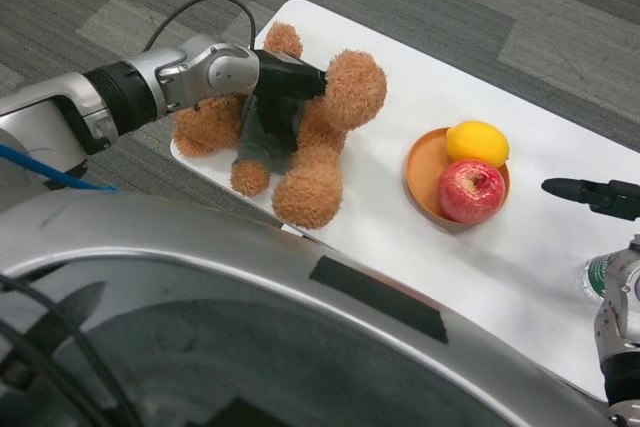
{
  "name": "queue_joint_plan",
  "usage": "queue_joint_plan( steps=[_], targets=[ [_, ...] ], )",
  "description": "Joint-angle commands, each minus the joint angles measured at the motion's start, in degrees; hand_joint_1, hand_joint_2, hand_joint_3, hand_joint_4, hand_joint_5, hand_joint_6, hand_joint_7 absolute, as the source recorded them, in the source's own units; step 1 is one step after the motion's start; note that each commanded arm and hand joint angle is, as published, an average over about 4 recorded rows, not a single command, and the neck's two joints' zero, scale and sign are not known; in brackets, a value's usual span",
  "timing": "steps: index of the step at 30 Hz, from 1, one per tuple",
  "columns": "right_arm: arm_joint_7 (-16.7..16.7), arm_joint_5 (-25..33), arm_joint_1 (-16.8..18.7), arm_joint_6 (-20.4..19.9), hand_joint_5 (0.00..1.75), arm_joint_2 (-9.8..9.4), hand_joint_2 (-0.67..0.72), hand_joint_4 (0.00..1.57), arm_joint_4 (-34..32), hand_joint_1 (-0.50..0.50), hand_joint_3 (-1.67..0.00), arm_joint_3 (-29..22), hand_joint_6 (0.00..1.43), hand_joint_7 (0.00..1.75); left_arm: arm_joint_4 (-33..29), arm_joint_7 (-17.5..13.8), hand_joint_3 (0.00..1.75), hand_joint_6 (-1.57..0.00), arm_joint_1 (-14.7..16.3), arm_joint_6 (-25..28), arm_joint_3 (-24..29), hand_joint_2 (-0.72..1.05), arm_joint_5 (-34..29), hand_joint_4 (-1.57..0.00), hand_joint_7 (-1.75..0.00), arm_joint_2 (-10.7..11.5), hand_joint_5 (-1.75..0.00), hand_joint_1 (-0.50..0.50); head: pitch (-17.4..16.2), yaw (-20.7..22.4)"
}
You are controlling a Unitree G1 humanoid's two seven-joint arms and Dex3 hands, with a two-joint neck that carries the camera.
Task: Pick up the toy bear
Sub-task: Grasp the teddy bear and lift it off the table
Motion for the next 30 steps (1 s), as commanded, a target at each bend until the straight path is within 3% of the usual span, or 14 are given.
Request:
queue_joint_plan(
  steps=[1, 3, 4, 6, 8, 11, 13, 18, 30],
  targets=[
    [0.0, 0.5, 0.5, -0.1, 0.19, 0.08, 0.22, 0.0, -0.4, -0.46, 0.0, -0.5, 0.0, 0.07, 1.1, -2.1, 0.15, -0.12, 0.7, 1.2, 2.1, 1.03, -1.3, -0.75, -1.26, -0.7, -1.46, -0.28, 0.1, 0.2],
    [0.0, 0.5, 0.5, -0.1, 0.19, 0.13, 0.23, 0.0, -0.4, -0.46, 0.0, -0.5, 0.0, 0.07, 1.9, -3.2, 0.09, -0.29, 0.8, 1.8, 3.5, 0.98, -1.6, -1.15, -1.55, -1.4, -1.72, 0.02, 0.1, 0.2],
    [0.0, 0.5, 0.5, -0.1, 0.19, 0.15, 0.25, 0.0, -0.5, -0.46, 0.0, -0.5, 0.0, 0.07, 2.7, -3.7, 0.09, -0.38, 0.9, 1.9, 4.5, 0.96, -2.1, -1.32, -1.62, -2.0, -1.75, 0.17, 0.1, 0.2],
    [0.0, 0.5, 0.5, -0.1, 0.19, 0.15, 0.28, 0.0, -0.6, -0.44, 0.0, -0.6, 0.0, 0.07, 4.4, -4.4, 0.09, -0.5, 0.9, 1.9, 5.9, 0.91, -4.3, -1.47, -1.66, -2.9, -1.75, 0.36, 0.2, 0.1],
    [0.0, 0.5, 0.6, -0.1, 0.19, 0.19, 0.3, 0.0, -0.7, -0.42, 0.0, -0.7, 0.0, 0.07, 7.2, -4.6, 0.09, -0.59, 1.0, 1.1, 7.1, 0.78, -10.8, -1.55, -1.64, -3.8, -1.75, 0.47, 0.3, 0.0],
    [0.0, 0.5, 0.8, -0.1, 0.19, 0.28, 0.34, 0.0, -0.8, -0.42, 0.0, -0.9, 0.0, 0.07, 11.9, -4.2, 0.09, -0.65, 1.3, -2.3, 8.0, 0.58, -25.0, -1.57, -1.59, -4.5, -1.75, 0.5, 0.4, 0.2],
    [0.0, 0.5, 0.8, -0.1, 0.19, 0.37, 0.34, 0.0, -0.9, -0.42, 0.0, -0.9, 0.0, 0.07, 14.9, -3.7, 0.09, -0.68, 1.8, -5.5, 7.7, 0.54, -36.4, -1.57, -1.57, -4.8, -1.75, 0.5, 0.5, 0.2],
    [0.0, 0.5, 1.0, -0.1, 0.19, 0.5, 0.34, 0.0, -1.1, -0.39, 0.0, -1.1, 0.0, 0.07, 17.9, -2.6, 0.09, -0.84, 2.8, -10.3, 7.0, 0.52, -53.8, -1.57, -1.61, -5.1, -1.75, 0.5, 0.7, 0.3],
    [0.0, 0.5, 1.3, -0.1, 0.19, 0.61, 0.34, 0.0, -1.1, -0.38, 0.0, -1.2, 0.0, 0.07, 17.8, -1.9, 0.09, -1.05, 2.6, -15.4, 6.6, 0.52, -66.0, -1.57, -1.61, -5.5, -1.75, 0.5, 1.3, 0.9]
  ],
)
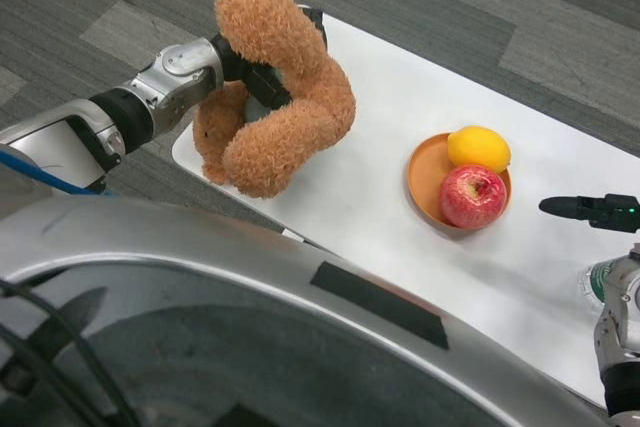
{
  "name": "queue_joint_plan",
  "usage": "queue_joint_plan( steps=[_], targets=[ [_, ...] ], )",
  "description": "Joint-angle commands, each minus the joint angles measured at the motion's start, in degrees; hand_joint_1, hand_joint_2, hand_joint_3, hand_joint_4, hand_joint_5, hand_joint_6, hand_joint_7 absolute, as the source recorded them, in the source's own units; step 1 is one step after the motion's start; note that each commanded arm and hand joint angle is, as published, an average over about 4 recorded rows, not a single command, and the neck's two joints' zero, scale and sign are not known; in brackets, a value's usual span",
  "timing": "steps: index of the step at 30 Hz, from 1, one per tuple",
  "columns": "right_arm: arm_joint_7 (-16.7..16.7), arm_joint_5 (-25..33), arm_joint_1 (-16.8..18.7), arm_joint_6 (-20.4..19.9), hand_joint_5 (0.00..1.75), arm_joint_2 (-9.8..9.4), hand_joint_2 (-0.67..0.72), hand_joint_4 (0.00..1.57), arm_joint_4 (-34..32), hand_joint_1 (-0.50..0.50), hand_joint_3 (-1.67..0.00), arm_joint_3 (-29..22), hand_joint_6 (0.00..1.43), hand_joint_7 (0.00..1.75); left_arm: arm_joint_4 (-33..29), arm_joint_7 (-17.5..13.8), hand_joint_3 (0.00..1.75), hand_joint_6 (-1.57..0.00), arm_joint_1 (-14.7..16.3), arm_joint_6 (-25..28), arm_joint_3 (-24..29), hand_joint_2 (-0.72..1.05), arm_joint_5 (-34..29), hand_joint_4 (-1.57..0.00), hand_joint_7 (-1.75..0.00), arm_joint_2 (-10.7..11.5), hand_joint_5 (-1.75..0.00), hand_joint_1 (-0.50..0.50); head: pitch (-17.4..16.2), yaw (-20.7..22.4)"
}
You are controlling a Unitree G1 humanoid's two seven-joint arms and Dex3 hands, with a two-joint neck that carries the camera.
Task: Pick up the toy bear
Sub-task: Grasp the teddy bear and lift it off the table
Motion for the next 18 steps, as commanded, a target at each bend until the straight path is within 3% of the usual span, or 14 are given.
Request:
queue_joint_plan(
  steps=[1, 8, 18],
  targets=[
    [-0.1, 0.5, 0.3, -0.2, 0.19, 0.36, 0.34, 0.0, -0.5, -0.38, 0.0, -0.7, 0.0, 0.07, -0.3, 0.8, 0.09, -1.06, 0.1, -2.1, -0.4, 0.52, -4.2, -1.57, -1.61, -0.7, -1.75, 0.5, 0.4, -0.1],
    [-0.1, 0.5, 0.4, -0.2, 0.17, 0.4, 0.34, 0.0, -0.6, -0.33, 0.0, -0.7, 0.0, 0.07, -7.2, 2.5, 0.09, -1.1, 0.6, -4.1, 0.4, 0.52, -16.1, -1.57, -1.61, -1.2, -1.75, 0.5, 2.9, -1.7],
    [-0.1, 0.4, 0.2, -0.2, 0.19, 0.76, 0.28, 0.0, -0.8, -0.33, 0.0, -0.9, 0.0, 0.07, -23.6, 9.9, 0.09, -1.23, 3.0, -8.5, 4.7, 0.52, -20.2, -1.57, -1.68, -2.9, -1.75, 0.5, 9.7, -5.8]
  ],
)
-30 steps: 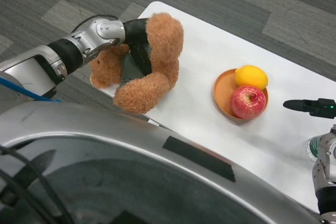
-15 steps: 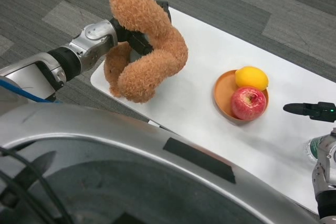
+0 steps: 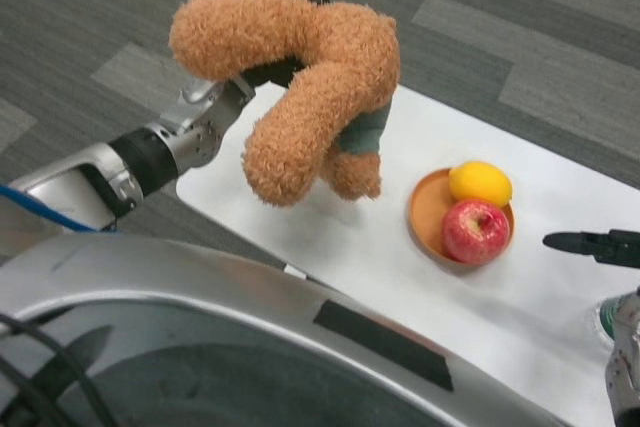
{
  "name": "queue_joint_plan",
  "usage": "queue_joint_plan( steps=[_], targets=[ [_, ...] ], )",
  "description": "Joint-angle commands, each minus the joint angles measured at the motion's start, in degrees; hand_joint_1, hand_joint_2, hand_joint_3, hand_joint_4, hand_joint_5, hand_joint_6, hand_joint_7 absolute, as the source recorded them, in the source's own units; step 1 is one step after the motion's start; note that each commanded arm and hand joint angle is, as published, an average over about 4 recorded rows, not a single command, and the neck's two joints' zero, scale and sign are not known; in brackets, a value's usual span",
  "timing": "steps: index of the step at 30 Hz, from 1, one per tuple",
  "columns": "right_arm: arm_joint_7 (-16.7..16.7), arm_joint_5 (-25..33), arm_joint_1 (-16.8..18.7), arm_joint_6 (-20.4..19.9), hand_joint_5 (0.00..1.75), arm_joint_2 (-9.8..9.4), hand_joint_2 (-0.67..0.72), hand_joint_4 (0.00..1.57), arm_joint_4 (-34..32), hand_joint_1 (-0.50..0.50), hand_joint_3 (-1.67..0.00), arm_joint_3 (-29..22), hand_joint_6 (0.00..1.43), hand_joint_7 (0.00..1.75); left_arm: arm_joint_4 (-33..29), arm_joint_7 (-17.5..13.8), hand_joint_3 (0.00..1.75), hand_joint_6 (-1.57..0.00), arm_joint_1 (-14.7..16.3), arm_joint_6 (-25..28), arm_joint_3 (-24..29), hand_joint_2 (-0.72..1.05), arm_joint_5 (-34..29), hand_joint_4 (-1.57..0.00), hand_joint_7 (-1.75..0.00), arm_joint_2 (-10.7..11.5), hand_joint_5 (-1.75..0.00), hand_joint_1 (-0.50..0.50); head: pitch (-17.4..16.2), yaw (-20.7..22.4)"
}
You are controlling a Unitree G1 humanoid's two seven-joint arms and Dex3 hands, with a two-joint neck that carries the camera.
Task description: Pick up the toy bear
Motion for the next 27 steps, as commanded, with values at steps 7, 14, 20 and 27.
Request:
queue_joint_plan(
  steps=[7, 14, 20, 27],
  targets=[
    [-0.1, 0.1, -0.4, -0.1, 0.19, 0.45, 0.28, 0.0, -0.3, -0.33, 0.0, -1.0, 0.0, 0.07, -9.5, 4.5, 0.09, -1.25, 1.2, -0.9, 3.3, 0.52, -1.0, -1.57, -1.68, -1.0, -1.75, 0.5, 9.0, -2.3],
    [-0.1, 0.1, -0.7, -0.1, 0.19, 0.75, 0.28, 0.0, -0.7, -0.33, 0.0, -1.0, 0.0, 0.07, -11.9, 5.5, 0.09, -1.23, 2.1, -0.9, 5.7, 0.54, 0.5, -1.57, -1.68, -2.0, -1.75, 0.5, 13.4, -4.7],
    [-0.1, 0.1, -0.8, -0.1, 0.19, 0.88, 0.28, 0.0, -1.3, -0.33, 0.0, -0.9, 0.0, 0.07, -11.9, 5.6, 0.09, -1.23, 2.2, -0.9, 5.7, 0.6, 0.5, -1.57, -1.68, -2.0, -1.75, 0.5, 15.3, -5.9],
    [-0.1, 0.1, -0.8, -0.1, 0.15, 1.02, 0.28, 0.0, -2.1, -0.33, 0.0, -0.8, 0.0, 0.07, -12.0, 5.6, 0.09, -1.23, 2.1, -0.9, 5.3, 0.6, 0.5, -1.57, -1.68, -1.3, -1.75, 0.5, 17.3, -8.2]
  ],
)
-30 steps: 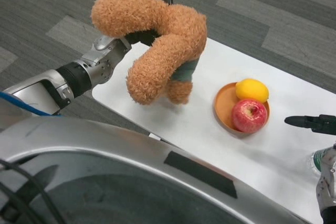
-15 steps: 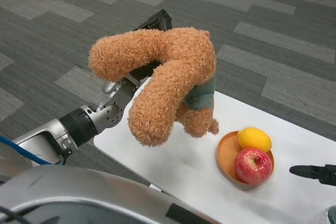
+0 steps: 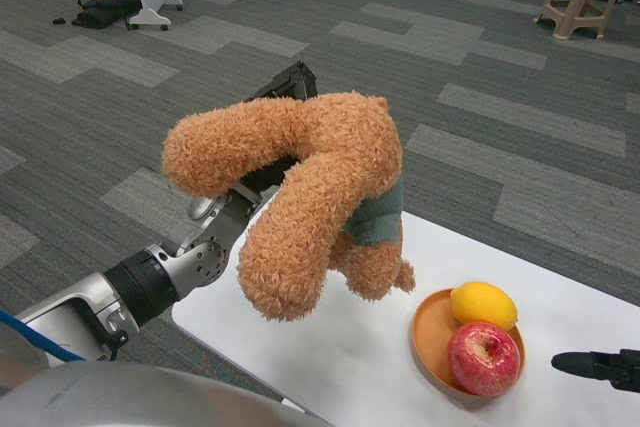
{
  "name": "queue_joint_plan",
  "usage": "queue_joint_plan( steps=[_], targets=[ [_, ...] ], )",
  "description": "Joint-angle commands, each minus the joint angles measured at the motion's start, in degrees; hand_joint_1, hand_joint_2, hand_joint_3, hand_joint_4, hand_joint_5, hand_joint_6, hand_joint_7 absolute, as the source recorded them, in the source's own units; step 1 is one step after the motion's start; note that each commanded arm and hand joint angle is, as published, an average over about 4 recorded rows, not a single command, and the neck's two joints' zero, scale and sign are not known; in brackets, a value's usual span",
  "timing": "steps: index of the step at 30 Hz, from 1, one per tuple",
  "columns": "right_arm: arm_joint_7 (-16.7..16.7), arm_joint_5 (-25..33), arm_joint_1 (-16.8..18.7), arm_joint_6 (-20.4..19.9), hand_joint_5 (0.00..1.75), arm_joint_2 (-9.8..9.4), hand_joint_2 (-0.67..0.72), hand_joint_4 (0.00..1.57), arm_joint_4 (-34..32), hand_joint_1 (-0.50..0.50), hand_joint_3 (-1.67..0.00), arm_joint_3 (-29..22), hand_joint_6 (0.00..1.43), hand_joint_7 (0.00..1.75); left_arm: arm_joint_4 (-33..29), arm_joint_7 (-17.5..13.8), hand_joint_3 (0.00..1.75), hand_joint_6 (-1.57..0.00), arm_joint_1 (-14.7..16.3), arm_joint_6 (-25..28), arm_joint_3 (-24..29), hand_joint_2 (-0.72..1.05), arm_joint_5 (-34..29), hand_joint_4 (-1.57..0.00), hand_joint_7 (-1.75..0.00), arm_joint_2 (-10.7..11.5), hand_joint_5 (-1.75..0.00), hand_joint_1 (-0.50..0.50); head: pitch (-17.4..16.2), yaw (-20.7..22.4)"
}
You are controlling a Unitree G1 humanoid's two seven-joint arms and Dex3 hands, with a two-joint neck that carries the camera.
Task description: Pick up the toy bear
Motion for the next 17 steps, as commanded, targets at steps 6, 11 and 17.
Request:
queue_joint_plan(
  steps=[6, 11, 17],
  targets=[
    [-0.1, 0.1, -0.8, -0.1, 0.17, 0.49, 0.28, 0.0, -1.6, -0.33, 0.0, -0.1, 0.0, 0.09, -0.6, 0.2, 0.09, -1.23, -0.1, -0.6, 0.0, 0.6, 0.1, -1.57, -1.68, 0.6, -1.75, 0.5, 2.9, -5.5],
    [-0.1, 0.0, -1.1, -0.1, 0.17, 0.58, 0.28, 0.0, -1.7, -0.33, 0.0, 0.3, 0.0, 0.07, -0.5, 0.2, 0.09, -1.23, -0.3, -0.6, -0.2, 0.6, 0.2, -1.57, -1.68, 0.6, -1.75, 0.5, 4.2, -6.9],
    [-0.1, 0.1, -1.4, -0.1, 0.19, 0.53, 0.28, 0.0, -1.9, -0.33, 0.0, 0.6, 0.0, 0.07, -0.2, 0.2, 0.09, -1.23, -0.5, -0.6, -0.6, 0.6, 0.1, -1.57, -1.68, 0.7, -1.75, 0.5, 4.6, -7.3]
  ],
)
